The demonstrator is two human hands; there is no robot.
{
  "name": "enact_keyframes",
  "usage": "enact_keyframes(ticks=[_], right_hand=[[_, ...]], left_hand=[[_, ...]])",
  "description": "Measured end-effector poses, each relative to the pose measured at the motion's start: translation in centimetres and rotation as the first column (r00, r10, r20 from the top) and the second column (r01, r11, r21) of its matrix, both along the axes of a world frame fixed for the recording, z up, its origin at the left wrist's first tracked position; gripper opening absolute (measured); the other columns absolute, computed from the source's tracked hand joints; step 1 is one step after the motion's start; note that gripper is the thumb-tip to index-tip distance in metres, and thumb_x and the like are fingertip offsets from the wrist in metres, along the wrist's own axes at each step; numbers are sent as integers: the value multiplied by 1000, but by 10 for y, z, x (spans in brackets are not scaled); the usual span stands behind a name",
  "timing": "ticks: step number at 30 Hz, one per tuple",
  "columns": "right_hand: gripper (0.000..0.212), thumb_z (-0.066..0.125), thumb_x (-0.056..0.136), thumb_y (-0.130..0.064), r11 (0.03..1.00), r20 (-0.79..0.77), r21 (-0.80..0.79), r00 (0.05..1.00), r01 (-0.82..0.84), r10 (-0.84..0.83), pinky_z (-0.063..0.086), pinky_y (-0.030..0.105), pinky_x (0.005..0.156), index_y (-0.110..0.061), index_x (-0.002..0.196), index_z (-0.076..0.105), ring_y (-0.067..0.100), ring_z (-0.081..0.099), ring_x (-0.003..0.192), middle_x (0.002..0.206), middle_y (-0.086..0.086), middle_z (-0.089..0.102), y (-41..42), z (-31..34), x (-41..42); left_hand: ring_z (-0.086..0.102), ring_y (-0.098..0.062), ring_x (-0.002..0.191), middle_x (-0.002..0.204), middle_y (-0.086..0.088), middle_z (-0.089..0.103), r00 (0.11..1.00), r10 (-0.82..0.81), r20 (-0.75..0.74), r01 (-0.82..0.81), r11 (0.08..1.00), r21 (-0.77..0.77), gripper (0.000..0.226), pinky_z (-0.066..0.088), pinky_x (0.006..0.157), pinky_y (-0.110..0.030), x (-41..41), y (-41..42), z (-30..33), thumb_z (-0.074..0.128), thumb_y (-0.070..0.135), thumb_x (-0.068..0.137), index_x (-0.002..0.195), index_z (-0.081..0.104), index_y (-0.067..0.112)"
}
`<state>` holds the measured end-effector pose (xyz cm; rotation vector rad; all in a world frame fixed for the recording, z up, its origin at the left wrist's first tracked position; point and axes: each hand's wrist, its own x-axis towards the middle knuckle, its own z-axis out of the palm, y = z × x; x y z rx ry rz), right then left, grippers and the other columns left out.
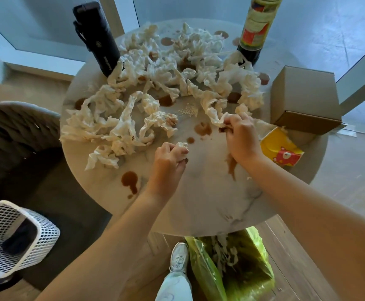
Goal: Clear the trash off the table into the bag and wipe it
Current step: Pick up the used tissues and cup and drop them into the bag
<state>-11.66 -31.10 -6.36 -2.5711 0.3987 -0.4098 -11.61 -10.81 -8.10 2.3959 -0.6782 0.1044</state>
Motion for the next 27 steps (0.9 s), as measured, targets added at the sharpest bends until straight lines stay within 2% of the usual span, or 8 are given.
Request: enact_keyframes(ticks=[3,7,10,14,16,18,23,27], right_hand=[[20,58,83,3,999,139,17,990,-39,36,41,32,85,-1,101,64,35,54,98,99,18,59,6,11,-21],[16,65,75,7,988,251,44,958,-151,135,37,18,78,3,91,65,35,57,86,88,20,60,24,16,-72],[14,65,73,7,973,274,76,943,-218,190,35,18,77,2,86,64,36,58,84,84,19,59,35,11,-121],[15,65,75,6,955,249,132,941,-267,229,37,18,83,-1,89,64,31,57,86,87,13,59,42,-4,-193],[16,64,78,5,943,219,159,942,-292,254,49,30,81,-3,93,64,30,57,87,90,12,59,41,-15,-230],[19,65,78,4,929,192,184,939,-320,286,53,36,79,-3,95,64,29,58,87,92,11,60,41,-28,-268],[18,58,81,-6,902,91,214,927,-375,363,50,27,80,-7,97,66,21,57,88,92,6,61,43,-64,-342],[17,57,80,-4,905,21,261,939,-336,343,43,17,79,-6,93,67,17,55,88,91,7,62,37,-98,-366]], left_hand=[[54,-23,88,94,-5,51,1000,-8,16,9,999,-47,26,50,78,-30,-24,-1,9,69,3,79,105,64,5],[54,-17,79,95,-2,49,999,40,3,-39,995,-96,23,49,73,-25,-73,-5,19,68,7,80,103,65,8],[56,-22,83,94,-7,54,999,41,-14,-42,995,-94,24,49,73,-26,-117,-4,15,70,7,78,101,65,9],[57,-21,85,98,-5,55,995,61,-81,-69,994,-89,25,50,75,-28,-187,-3,14,69,8,80,104,66,10],[58,-18,85,99,-3,54,991,66,-114,-78,991,-109,24,50,77,-27,-223,-4,11,68,10,80,104,65,11],[55,-14,86,97,2,52,993,55,-108,-66,992,-110,24,48,78,-23,-253,-5,0,70,11,79,103,65,13],[51,-8,83,92,3,53,979,51,-198,-56,998,-23,24,41,79,-9,-310,-7,-41,69,15,80,102,64,9],[51,-14,87,94,-1,54,924,72,-375,-80,997,-6,24,43,79,-20,-332,-15,-76,66,13,83,106,63,11]])
